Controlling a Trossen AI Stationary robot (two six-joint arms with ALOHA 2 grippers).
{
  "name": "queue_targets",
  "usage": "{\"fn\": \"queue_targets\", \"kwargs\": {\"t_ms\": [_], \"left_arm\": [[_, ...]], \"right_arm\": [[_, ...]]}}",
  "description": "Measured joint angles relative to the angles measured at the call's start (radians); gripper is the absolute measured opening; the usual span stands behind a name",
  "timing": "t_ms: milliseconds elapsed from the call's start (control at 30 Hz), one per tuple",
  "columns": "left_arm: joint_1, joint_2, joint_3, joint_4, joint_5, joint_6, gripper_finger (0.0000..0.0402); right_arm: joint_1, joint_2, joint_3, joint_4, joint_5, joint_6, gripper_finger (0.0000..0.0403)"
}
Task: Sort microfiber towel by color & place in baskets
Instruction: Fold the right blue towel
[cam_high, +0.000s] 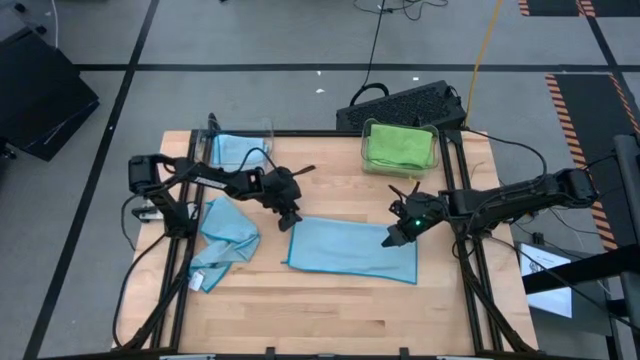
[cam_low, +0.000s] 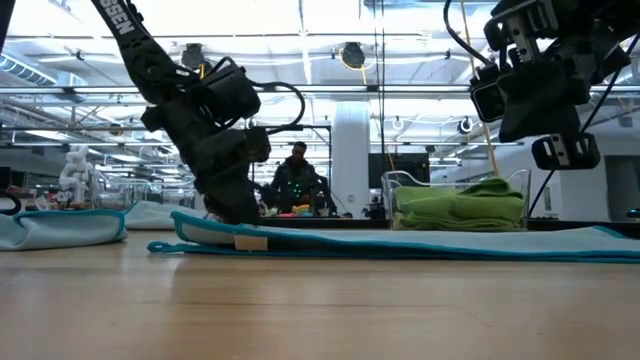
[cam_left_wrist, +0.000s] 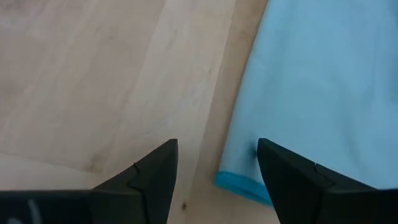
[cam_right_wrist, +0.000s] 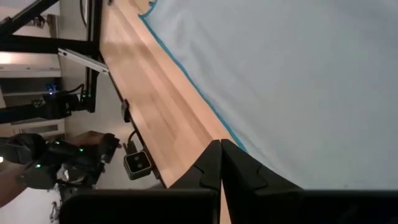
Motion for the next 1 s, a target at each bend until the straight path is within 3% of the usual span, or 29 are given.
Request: {"fn": "queue_targets", "kwargs": {"t_ms": [233, 433, 1000], "left_arm": [[0.034, -0.001, -0.035, 0.023, 0.020, 0.055, 0.0223], [0.051, -0.002, -0.112, 0.154, 0.077, 0.016, 0.0223], [-0.066, -0.002, -0.135, 0.153, 0.073, -0.018, 0.0212]], "right_arm": [[0.000, 0.000, 0.000, 0.013, 0.001, 0.013, 0.0000], [0.000, 0.000, 0.000, 0.012, 0.023, -0.005, 0.0000], [0.000, -0.004, 0.000, 0.013, 0.024, -0.005, 0.0000]]}}
